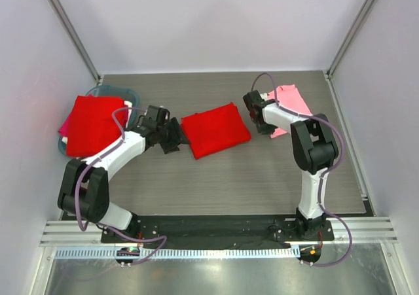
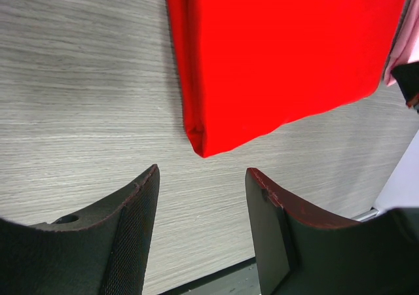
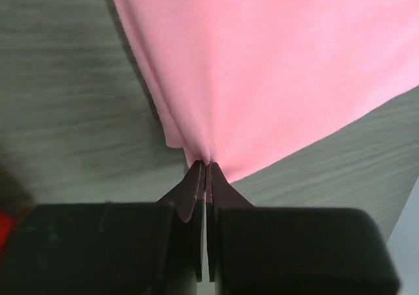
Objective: Fold and stack the t-shirts
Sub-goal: Neatly place the folded tshirt to the corner
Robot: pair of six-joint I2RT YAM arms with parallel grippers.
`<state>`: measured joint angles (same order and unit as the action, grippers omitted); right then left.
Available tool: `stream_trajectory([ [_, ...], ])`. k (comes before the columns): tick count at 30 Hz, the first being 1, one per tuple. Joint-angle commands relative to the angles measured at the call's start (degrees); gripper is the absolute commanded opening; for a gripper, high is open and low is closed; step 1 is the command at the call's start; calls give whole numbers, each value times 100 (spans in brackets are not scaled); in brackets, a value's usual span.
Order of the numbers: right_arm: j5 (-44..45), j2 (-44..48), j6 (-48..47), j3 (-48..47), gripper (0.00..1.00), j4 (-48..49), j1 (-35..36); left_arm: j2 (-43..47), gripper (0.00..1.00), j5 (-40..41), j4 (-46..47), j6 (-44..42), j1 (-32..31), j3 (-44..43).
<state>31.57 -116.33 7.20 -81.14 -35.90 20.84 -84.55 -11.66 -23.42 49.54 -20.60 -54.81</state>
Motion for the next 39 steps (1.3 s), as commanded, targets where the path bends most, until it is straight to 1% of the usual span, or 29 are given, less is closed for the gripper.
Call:
stream_trajectory([
  [1, -11, 629, 623, 265, 7, -259, 279, 246, 56, -91, 66, 38, 12, 84],
  [2, -46, 812, 712, 344, 29, -268, 315, 246, 57, -82, 74, 38, 12, 102],
  [3, -133, 927, 782, 501, 38, -251, 350, 264, 57, -73, 92, 38, 12, 145],
  [6, -449, 1287, 967, 530, 39, -207, 359, 177, 58, -134, 153, 73, 38, 172],
  [10, -844, 1622, 1046, 258, 41, -259, 359, 185, 59, -21, 188, 100, 100, 137],
  [13, -1265, 1684, 1003, -15, 52, -111, 359, 115, 59, 67, 285, 152, 144, 58],
  [14, -1442, 1667, 968, -155, 58, -32, 351, 88, 60, 111, 329, 161, 144, -12],
  [16, -1907, 1474, 906, -322, 63, 197, 298, -35, 62, 190, 347, 205, 161, -56],
  [17, -2309, 1360, 897, -419, 66, 250, 263, -61, 63, 269, 451, 266, 162, -65],
  [19, -2725, 1175, 906, -718, 67, 398, 166, -105, 66, 366, 610, 354, 153, -30],
  [20, -2909, 974, 923, -797, 70, 469, 122, -166, 67, 418, 689, 381, 153, -21],
  [21, -3451, 868, 976, -946, 70, 539, 61, -210, 67, 506, 820, 451, 161, -13],
  [23, -3919, 578, 1037, -1070, 73, 759, -106, -394, 68, 551, 961, 495, 153, -65],
  [24, -4383, 464, 1125, -1148, 74, 873, -159, -465, 68, 542, 1014, 530, 161, -117],
  [26, -4799, 113, 1187, -1315, 75, 1111, -317, -693, 68, 586, 1154, 574, 162, -214],
  [27, -4957, -2, 1239, -1386, 74, 1198, -352, -764, 68, 647, 1216, 618, 170, -232],
  [32, -5064, -626, 1240, -1834, 73, 1226, -475, -1168, 68, 770, 1691, 794, 170, -337],
  [37, -5248, -1066, 1310, -1984, 73, 1348, -607, -1677, 66, 806, 1850, 873, 162, -487],
  [39, -5494, -1181, 1363, -2010, 71, 1419, -660, -1801, 65, 806, 1876, 873, 170, -575],
])
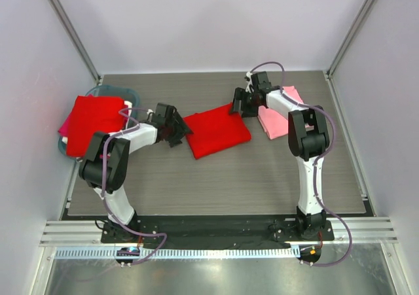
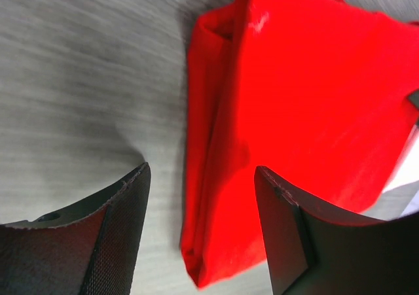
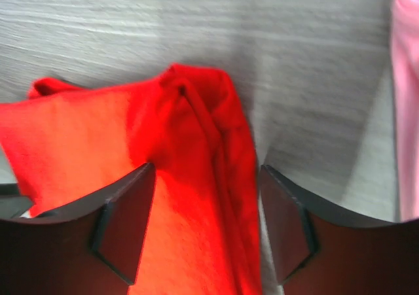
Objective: Fold and stack the t-shirts
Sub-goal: Neatly place the folded tshirt to the corner
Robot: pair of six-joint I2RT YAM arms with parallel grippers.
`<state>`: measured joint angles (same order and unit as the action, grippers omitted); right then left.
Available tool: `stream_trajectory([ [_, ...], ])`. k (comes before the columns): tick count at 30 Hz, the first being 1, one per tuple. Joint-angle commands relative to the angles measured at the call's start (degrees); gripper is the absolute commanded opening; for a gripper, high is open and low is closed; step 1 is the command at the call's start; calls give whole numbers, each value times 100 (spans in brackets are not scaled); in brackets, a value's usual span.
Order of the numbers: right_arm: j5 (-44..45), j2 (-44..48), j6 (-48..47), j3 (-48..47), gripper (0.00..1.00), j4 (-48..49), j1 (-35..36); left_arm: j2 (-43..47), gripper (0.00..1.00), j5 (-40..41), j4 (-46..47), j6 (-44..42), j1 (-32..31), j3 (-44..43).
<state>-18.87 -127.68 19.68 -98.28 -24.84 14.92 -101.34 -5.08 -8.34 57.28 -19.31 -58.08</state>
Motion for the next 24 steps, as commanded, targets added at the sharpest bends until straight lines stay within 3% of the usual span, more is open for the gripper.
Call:
stream_trajectory([
  [1, -538, -142, 123, -297, 68, 383, -77, -227, 64, 139, 359, 100, 41, -282],
  [9, -1205, -556, 431, -323, 64, 744, -191, -773, 58, 218, 289, 152, 85, -686],
  [19, -1286, -706, 510, -358, 57, 902, -226, -1089, 47, 350, 123, 152, 138, -959],
  [24, -1207, -697, 493, -297, 64, 911, -252, -897, 48, 789, -28, 117, 164, -819],
])
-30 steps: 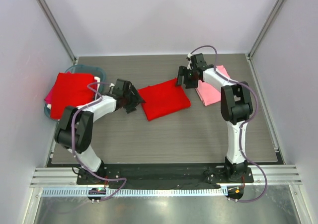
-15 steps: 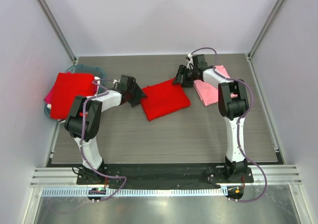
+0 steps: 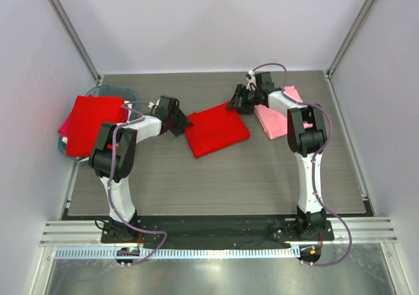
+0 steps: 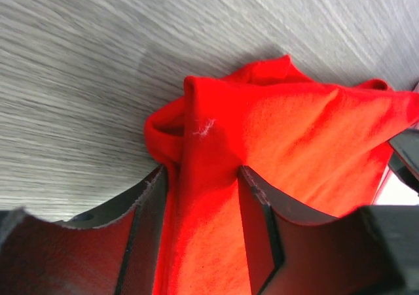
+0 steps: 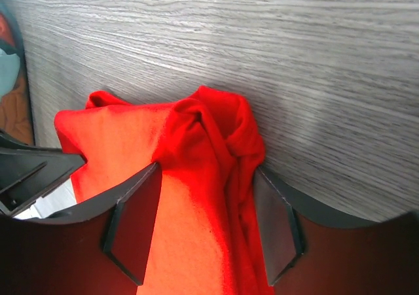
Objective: Fold and stack the t-shirts
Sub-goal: Neatly place the folded tshirt to the corner
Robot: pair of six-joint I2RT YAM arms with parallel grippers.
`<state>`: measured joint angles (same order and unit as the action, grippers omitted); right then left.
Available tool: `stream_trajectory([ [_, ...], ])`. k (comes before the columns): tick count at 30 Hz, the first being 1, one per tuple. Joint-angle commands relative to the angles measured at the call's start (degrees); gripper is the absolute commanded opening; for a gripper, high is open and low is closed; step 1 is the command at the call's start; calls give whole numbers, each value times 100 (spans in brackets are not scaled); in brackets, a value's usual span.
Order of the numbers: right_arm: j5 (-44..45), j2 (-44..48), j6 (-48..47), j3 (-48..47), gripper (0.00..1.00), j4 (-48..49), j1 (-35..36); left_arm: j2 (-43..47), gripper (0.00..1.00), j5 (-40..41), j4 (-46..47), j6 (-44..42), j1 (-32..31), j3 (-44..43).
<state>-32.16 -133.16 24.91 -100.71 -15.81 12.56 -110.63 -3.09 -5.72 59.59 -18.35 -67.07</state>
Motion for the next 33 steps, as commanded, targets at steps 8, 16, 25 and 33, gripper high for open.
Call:
stream_trajectory([
  [8, 298, -228, -12, -107, 63, -1, -25, -64, 49, 397, -61, -106, 235, 10],
  [16, 298, -272, 5, -142, 49, -18, 45, -240, 30, 327, -61, -194, 235, -228],
  [25, 254, -52, 163, -301, 8, 192, 195, -398, 0, 116, 238, -342, 183, -587],
  [33, 720, 1327, 208, 657, 1, 825, 168, 374, 0, 257, 220, -720, 78, -351],
])
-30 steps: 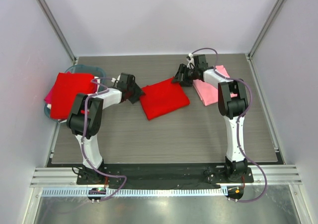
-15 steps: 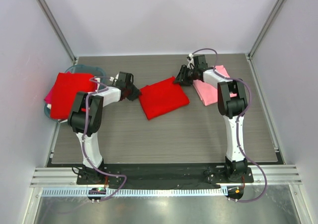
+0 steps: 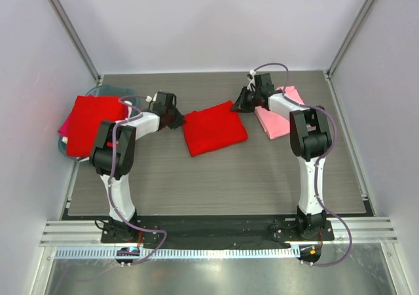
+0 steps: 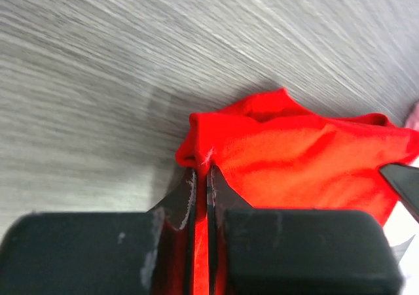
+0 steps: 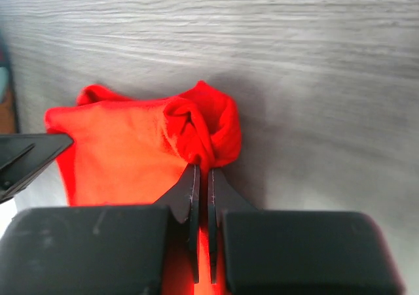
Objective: Fold and stack the t-shirts
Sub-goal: Neatly place the folded tshirt to the corner
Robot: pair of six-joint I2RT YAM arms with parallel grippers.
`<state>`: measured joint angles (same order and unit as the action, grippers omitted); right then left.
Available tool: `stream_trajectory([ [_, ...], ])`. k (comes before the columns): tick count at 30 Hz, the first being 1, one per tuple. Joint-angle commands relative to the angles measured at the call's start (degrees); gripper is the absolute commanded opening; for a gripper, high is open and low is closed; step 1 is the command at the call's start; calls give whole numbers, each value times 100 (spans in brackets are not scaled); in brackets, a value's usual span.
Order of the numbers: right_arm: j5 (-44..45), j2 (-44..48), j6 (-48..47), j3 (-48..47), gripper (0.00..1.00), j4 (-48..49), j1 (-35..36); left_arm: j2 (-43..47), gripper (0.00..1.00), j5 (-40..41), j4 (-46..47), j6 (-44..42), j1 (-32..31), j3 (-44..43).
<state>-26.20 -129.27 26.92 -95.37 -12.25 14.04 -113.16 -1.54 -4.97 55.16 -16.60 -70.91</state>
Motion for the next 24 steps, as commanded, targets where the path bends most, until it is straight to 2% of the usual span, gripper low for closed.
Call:
stream_trajectory([
  [1, 106, 1035, -2, 246, 1, 478, 2, 838, 0, 258, 137, -303, -133, 60],
  [9, 106, 2360, 130, 853, 1, 531, -209, 1831, 0, 532, 76, -348, -668, 148],
  [14, 211, 3258, 278, 1354, 1, 539, -595, 2140, 0, 628, -12, -225, -1090, -132],
  [20, 106, 4032, 481, 1548, 1, 339, -1578, 2097, 0, 734, -144, -75, -1653, -765],
  [24, -61, 4094, 963, 1566, 1, 249, -2466, 1685, 0, 953, -162, -49, -2153, -1423],
])
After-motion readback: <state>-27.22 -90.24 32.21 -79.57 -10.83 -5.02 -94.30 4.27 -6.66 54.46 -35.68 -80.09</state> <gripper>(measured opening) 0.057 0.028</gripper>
